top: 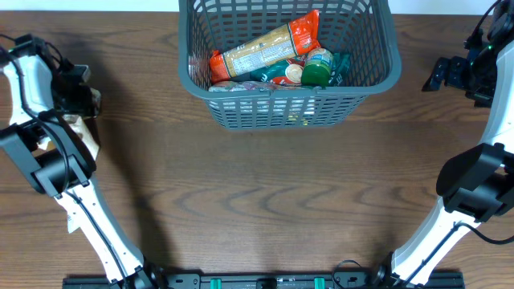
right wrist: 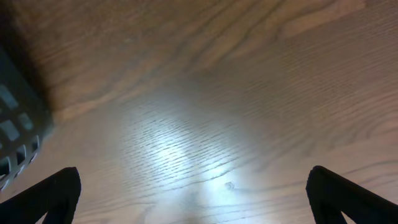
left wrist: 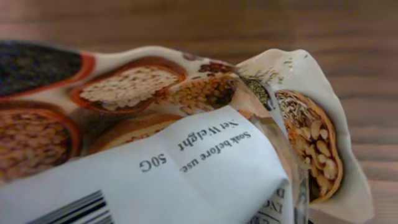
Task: Pack container
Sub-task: 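Grasp the beige seed snack bag with the left gripper and lift, then carry the snack bag into the basket and release it, then move the left gripper down over the mint-green packet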
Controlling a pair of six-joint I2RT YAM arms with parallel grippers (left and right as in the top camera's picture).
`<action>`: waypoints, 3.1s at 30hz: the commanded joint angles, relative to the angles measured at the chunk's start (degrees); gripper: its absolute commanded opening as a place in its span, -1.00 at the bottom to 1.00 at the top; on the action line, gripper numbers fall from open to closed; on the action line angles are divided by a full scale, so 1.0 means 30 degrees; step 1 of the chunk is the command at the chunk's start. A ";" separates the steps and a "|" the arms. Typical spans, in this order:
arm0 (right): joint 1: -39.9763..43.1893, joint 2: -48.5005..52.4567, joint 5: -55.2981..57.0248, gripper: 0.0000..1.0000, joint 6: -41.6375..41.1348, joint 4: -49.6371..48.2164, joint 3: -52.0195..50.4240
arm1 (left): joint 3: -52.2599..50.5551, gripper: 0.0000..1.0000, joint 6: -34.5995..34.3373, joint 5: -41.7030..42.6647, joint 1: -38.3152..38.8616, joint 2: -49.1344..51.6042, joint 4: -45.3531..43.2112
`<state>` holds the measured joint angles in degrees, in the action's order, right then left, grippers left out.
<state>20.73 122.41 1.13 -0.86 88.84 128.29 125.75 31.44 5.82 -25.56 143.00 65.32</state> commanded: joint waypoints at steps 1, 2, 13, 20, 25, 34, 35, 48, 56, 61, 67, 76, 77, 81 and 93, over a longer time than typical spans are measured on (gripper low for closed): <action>-0.0066 -0.0007 0.0182 0.98 -0.0124 0.0073 -0.0036 | 0.0663 -0.40 -0.3104 0.0007 0.0539 -0.2302 -0.0080; -0.0073 -0.0007 0.0182 0.99 -0.0131 0.0117 -0.0036 | 0.0670 -0.63 -0.4167 0.0066 0.0670 -0.3067 -0.0087; -0.0233 -0.0007 0.0109 0.99 -0.0117 0.0335 -0.0036 | 0.0670 -0.90 -0.5085 0.2710 0.3708 -1.1591 -0.2018; -0.0277 -0.0007 0.0102 0.99 -0.0109 0.0262 -0.0036 | 0.0670 -0.88 0.3905 0.2710 1.0899 -1.4535 -0.4524; -0.0299 -0.0007 0.0109 0.99 0.0029 0.0940 -0.0036 | 0.0663 -0.89 0.9945 0.2710 1.5081 -1.4069 -0.5013; -0.0299 -0.0007 0.0117 0.98 0.0328 0.1545 -0.0036 | 0.0663 -0.88 1.1067 0.3162 1.7121 -1.0979 -0.5319; -0.0299 -0.0007 0.0117 0.98 0.0350 0.1574 -0.0036 | 0.0663 -0.89 1.1052 0.3308 1.7121 -1.0615 -0.5319; -0.0299 -0.0007 -0.0022 0.98 0.0401 0.1843 -0.0036 | 0.0663 -0.66 0.8837 0.3344 1.6196 -0.4597 -0.5173; -0.0299 -0.0007 -0.0022 0.98 0.0393 0.1821 -0.0036 | 0.0663 0.67 0.7876 0.3337 1.5708 -0.3665 -0.4823; -0.0299 -0.0007 -0.0022 0.98 0.0401 0.1749 -0.0036 | 0.0670 0.97 0.5836 0.3126 1.5395 -0.5202 -0.4619; -0.0299 -0.0007 -0.0022 0.99 0.0401 0.1741 -0.0036 | 0.0670 0.97 0.5843 0.2171 1.5365 -0.9588 -0.5289; -0.0299 -0.0007 -0.0022 0.98 0.0474 0.1668 -0.0036 | 0.0670 0.97 0.2127 -0.4189 1.4455 -1.5344 -0.5748; -0.0299 -0.0007 -0.0022 0.98 0.0474 0.1676 -0.0036 | 0.0670 0.97 0.0437 -0.5705 1.4083 -1.5803 -0.5195; -0.0299 -0.0007 -0.0022 0.98 0.0466 0.1676 -0.0036 | 0.0663 0.97 -0.4889 -0.7388 1.1803 -1.7347 -0.0590; -0.0299 -0.0007 -0.0015 0.99 0.0466 0.1647 -0.0036 | -0.1115 0.97 -1.1111 -0.7155 0.6703 -2.0546 0.7905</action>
<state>20.27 122.41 1.08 -0.54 93.80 128.29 124.68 3.95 -15.05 -4.97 85.71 88.33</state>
